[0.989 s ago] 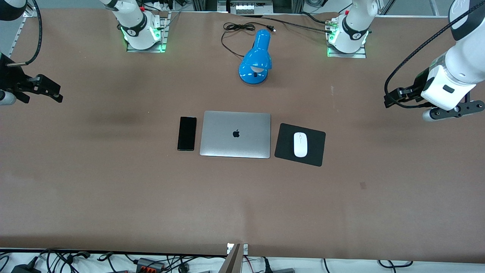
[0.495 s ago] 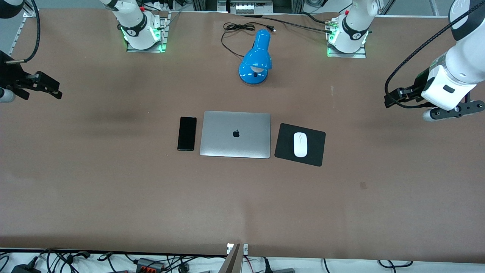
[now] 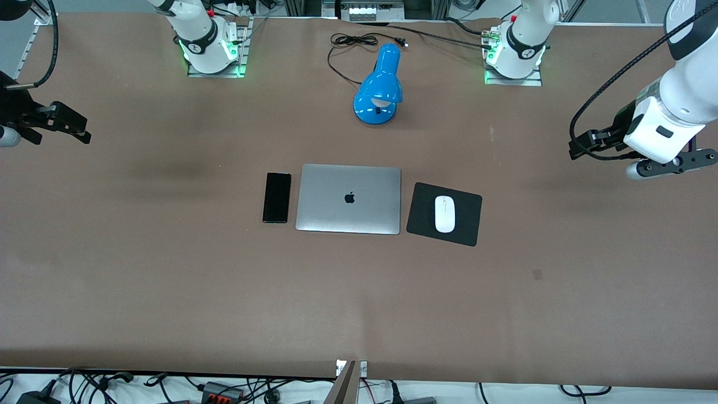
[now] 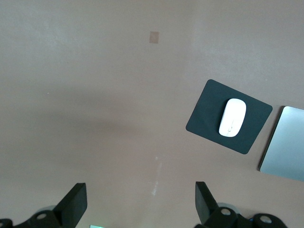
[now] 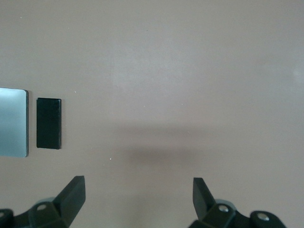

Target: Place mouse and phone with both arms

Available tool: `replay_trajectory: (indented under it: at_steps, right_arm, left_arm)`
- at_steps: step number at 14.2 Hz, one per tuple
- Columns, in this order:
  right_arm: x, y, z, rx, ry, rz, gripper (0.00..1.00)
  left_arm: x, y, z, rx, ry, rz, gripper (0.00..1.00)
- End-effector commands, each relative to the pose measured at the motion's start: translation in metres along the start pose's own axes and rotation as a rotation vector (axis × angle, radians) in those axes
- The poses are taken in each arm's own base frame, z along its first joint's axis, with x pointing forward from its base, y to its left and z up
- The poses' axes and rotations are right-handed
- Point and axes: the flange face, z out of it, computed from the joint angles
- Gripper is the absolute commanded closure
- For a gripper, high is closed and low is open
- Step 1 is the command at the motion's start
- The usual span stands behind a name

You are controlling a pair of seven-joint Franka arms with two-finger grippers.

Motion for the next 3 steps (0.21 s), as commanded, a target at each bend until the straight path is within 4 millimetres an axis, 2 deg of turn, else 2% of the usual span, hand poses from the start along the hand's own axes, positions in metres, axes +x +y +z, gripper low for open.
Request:
replay_trajectory:
  at_steps: [1, 3]
  right_arm:
    - [-0.0082, -0.0005, -0.0049, 0.003, -0.002, -0.004, 0.0]
    - [-0.0081, -0.0005, -0.005, 0.003, -0.001, -0.004, 0.0]
  left_arm:
    - [-0.0036, -0.0036, -0.0033, -0.021, 0.005, 0.011, 0.0]
    - [-0.0038, -0.0036, -0.0032, -0.02, 0.003, 0.011, 0.0]
